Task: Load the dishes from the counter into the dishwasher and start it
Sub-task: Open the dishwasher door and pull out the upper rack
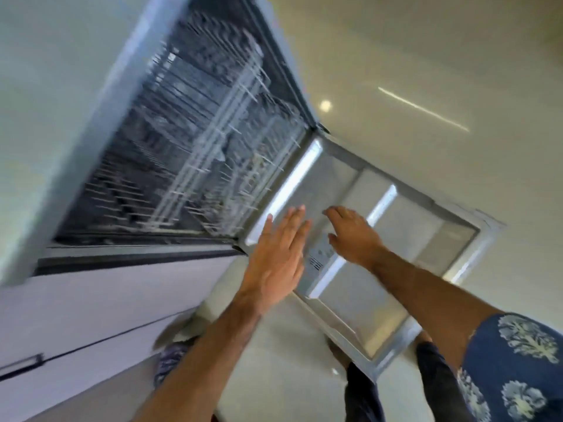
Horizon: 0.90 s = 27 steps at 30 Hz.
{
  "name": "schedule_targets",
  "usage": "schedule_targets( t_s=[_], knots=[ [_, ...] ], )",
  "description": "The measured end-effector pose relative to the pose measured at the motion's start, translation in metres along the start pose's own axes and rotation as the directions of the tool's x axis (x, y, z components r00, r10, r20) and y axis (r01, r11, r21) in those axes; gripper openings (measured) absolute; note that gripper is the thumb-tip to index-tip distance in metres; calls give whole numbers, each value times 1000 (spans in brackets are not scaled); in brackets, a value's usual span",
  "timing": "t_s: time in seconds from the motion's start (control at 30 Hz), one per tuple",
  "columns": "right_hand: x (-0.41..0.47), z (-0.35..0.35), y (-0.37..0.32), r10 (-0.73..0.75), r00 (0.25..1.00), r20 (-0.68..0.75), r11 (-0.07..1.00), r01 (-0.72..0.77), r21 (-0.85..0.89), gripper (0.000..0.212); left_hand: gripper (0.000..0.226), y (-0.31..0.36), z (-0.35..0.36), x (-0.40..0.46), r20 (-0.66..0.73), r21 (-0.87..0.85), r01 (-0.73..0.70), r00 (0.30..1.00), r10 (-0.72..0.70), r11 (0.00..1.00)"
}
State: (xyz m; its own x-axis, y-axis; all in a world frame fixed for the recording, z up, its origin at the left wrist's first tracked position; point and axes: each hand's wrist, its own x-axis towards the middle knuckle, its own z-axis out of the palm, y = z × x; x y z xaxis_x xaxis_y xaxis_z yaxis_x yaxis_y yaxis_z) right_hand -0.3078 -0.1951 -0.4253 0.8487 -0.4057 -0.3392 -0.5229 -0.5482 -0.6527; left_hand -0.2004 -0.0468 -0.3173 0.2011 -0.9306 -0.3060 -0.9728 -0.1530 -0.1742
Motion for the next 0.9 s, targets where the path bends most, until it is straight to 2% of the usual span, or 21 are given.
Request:
schedule_targets(
  t_s=[0.1, 0.2, 0.27, 0.3, 0.4, 0.47, 0.53, 0.6, 0.77, 0.9],
  knots=[
    [38, -31, -82, -156, 982, -110, 988, 153, -34, 63, 69, -75, -78, -18, -99, 93, 70, 993, -61, 993],
    [68, -53, -148, -332, 923, -194, 942, 312, -125, 69, 52, -135, -150, -35, -237, 242, 8, 970, 51, 970],
    [85, -61, -183, -438, 885, -160, 888, 397, -233, 78, 45, -168, -188, -45, -354, 343, 32, 930, 98, 939],
    [93, -63, -197, -479, 869, -126, 857, 432, -280, 83, 50, -183, -202, -48, -376, 352, 79, 924, 64, 933],
    [120, -66, -229, -534, 845, -21, 779, 482, -402, 95, 77, -229, -214, -49, -299, 282, 239, 942, -152, 929],
    [136, -67, -240, -526, 850, 20, 750, 474, -461, 101, 80, -252, -198, -47, -189, 203, 278, 952, -241, 939],
    [154, -64, -247, -498, 865, 68, 717, 454, -529, 105, 82, -262, -175, -47, -91, 24, 282, 956, -278, 959],
    [171, -60, -246, -473, 876, 96, 682, 433, -589, 100, 82, -263, -158, -47, -131, -86, 263, 953, -272, 961],
    [195, -60, -236, -432, 886, 169, 619, 428, -659, 75, 82, -266, -151, -44, -212, -73, 236, 946, -247, 969],
    [191, -66, -237, -434, 890, 140, 592, 399, -700, 45, 80, -266, -147, -44, -251, 12, 183, 952, -174, 983]
  ],
)
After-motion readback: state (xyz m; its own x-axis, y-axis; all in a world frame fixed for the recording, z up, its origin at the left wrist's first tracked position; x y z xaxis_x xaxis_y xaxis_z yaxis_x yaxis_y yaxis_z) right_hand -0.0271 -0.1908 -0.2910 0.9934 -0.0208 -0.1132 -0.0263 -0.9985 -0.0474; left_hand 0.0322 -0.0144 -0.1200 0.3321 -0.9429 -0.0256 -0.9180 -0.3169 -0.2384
